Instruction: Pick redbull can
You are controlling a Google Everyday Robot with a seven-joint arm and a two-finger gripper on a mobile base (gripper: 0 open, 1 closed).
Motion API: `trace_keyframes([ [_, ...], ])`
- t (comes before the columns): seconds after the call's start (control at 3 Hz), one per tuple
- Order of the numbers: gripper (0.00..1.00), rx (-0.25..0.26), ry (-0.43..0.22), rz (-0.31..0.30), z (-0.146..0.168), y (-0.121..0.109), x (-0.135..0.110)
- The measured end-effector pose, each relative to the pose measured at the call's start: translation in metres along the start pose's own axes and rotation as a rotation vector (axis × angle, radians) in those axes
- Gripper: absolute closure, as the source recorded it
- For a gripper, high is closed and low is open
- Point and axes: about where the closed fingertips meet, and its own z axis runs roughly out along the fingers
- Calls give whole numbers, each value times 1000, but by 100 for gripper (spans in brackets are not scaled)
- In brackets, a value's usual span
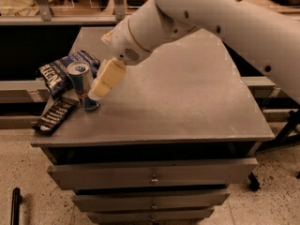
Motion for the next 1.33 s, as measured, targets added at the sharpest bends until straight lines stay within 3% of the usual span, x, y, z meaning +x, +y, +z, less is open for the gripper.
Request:
trace_keyframes([
  [0.67, 0, -38, -103, 25, 35, -2, -10],
  [1.33, 41, -95, -167, 12, 61, 3, -28],
])
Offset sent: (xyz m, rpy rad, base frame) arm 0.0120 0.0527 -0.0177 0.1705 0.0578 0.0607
